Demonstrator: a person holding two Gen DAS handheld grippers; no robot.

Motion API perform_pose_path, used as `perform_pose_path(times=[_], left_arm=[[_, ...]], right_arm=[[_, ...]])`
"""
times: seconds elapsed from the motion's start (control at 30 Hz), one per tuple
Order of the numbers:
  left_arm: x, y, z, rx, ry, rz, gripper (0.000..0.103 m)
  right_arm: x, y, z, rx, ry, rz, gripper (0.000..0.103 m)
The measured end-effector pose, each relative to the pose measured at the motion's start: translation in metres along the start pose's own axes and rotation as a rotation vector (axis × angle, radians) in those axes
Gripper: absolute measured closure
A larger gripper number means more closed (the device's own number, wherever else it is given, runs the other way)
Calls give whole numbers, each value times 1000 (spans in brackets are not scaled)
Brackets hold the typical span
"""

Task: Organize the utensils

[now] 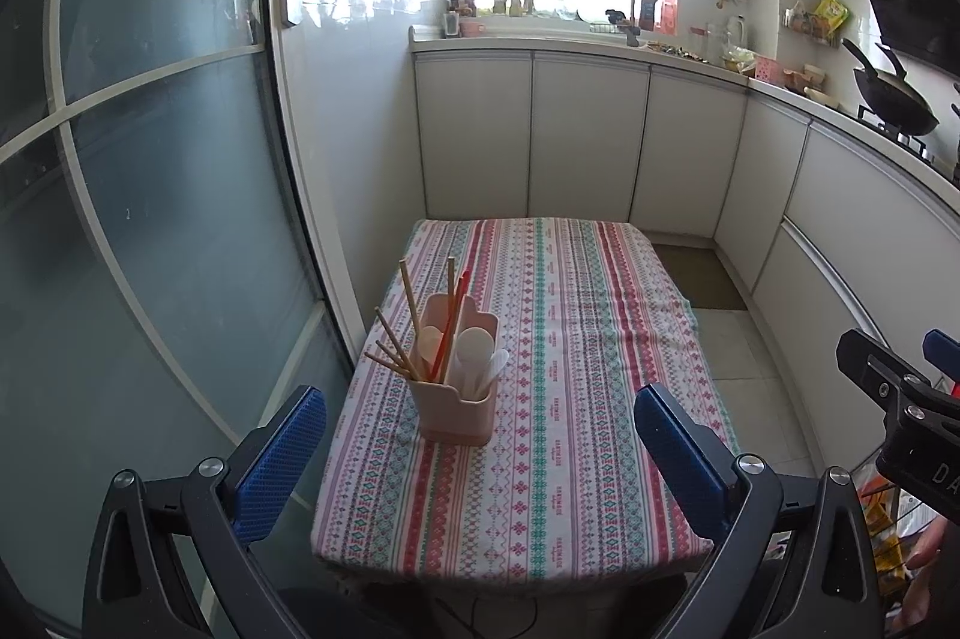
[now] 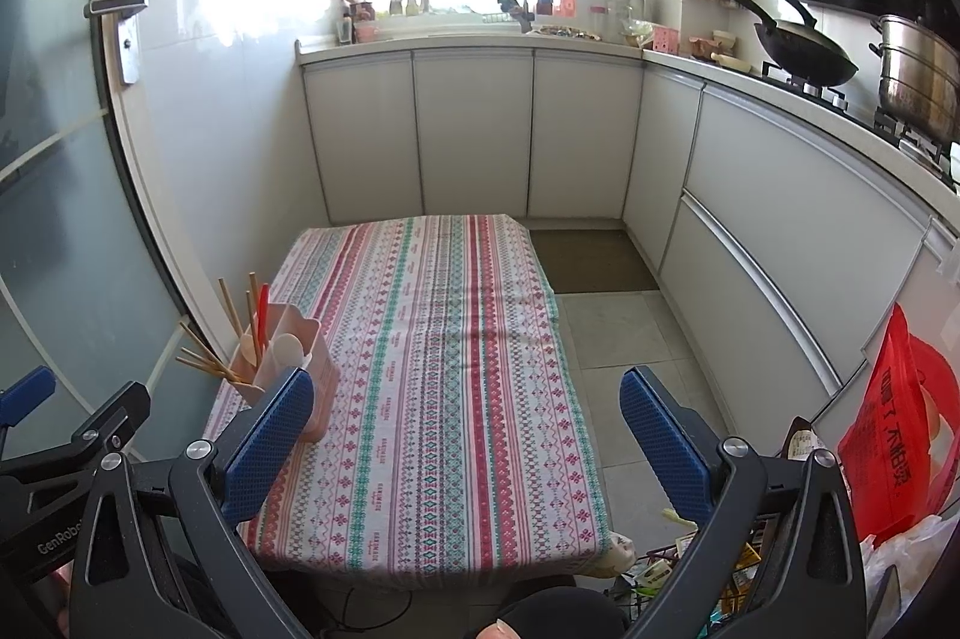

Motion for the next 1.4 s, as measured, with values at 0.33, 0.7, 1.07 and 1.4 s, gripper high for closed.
perform_pose_path(times=[0.33, 0.7, 1.07, 1.4], left_arm=[[0, 1, 0, 1, -1, 1, 0], [0, 0, 1, 1, -1, 0, 0], [4, 0, 3, 6, -3, -8, 0], [39, -8, 17, 24, -26, -74, 0]], right_arm=[[1, -1, -4, 1, 2, 2, 0], [1, -1, -3, 2, 0, 2, 0], [3, -2, -3, 3, 1, -4, 0], [45, -7, 12, 31, -6, -70, 0]])
Point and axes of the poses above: each gripper's, at about its wrist camera, not at the fingertips, and x roughly the way its jaws point, z to its right, y to its top, the point moved 8 cm from there along x, roughly the way its jaws point, and after that the axes turned 2 degrees about y, right-handed, at the moved point
